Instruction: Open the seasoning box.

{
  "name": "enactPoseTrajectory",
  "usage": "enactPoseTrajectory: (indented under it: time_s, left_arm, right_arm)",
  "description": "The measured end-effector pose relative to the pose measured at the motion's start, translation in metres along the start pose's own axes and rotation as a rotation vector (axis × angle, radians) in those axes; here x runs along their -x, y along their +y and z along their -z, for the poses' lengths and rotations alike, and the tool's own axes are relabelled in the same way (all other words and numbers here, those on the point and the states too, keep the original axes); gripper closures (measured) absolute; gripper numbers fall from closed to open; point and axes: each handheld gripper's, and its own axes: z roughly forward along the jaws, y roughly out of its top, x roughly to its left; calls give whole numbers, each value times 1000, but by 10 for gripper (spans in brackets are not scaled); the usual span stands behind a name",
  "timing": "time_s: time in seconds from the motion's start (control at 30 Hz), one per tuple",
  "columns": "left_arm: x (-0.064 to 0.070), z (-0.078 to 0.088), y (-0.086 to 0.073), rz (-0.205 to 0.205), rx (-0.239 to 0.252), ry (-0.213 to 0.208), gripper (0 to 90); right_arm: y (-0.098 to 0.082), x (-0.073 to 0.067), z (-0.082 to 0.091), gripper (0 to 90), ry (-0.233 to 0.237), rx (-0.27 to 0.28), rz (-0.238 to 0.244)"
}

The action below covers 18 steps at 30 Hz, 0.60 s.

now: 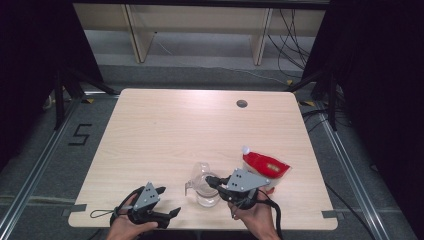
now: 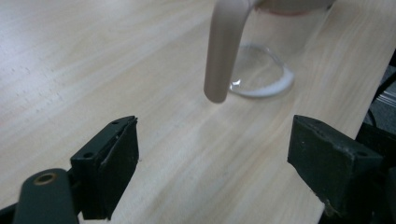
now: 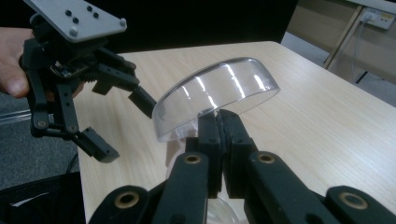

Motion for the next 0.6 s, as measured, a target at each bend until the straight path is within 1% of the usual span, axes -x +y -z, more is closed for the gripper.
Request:
enactPoseTrajectory:
  time_s: [0.03,0.07,0.1,0.13,0.17,0.2,0.23,0.27,0.3,0.33,0.37,0.4,0.43,0.47,0.5,0.53,0.6]
  left_arm:
    - [0,1,0,5,-4,-3,160]
    - [-1,1,0,2,-1,-1,160]
    - [0,0,-1,-3,14,31,160]
    - [0,3,0,13,7,7,160]
    - [-1,4,-1,12,14,16,160]
    - [-1,5,-1,25,12,23,160]
    - [-2,5,-3,35,26,28,160]
    - [-3,7,-3,39,21,29,160]
    - [-4,9,-4,37,23,33,159]
    - [-5,10,-5,41,26,36,159]
    - [-6,11,-5,41,23,38,158]
    - [-6,11,-5,55,34,38,158]
    - [-7,12,-5,48,30,40,158]
    - [-8,12,-6,35,23,46,158]
    - [-7,13,-5,51,33,39,158]
    - [-7,13,-5,42,34,37,158]
    - [-6,13,-3,63,61,52,161]
  right_arm:
    - [1,-1,-1,887,0,7,-1]
    - [2,-2,-3,888,4,10,0]
    - [3,-2,-4,888,6,14,2]
    - [3,-3,-5,888,12,10,1]
    - [4,-3,-6,887,17,12,0]
    - [5,-4,-7,888,19,13,5]
    - [6,-5,-7,888,24,11,4]
    - [7,-7,-7,888,24,2,-11]
    - [9,-7,-10,888,33,11,12]
    - [9,-8,-12,888,32,15,18]
    - [10,-8,-13,888,41,4,25]
    - [10,-10,-15,888,43,6,19]
    - [11,-12,-17,888,51,6,18]
    - [11,-13,-18,887,55,4,28]
    - [12,-14,-20,887,61,6,30]
    - [12,-16,-22,887,69,5,28]
    - [13,-18,-24,883,82,-1,29]
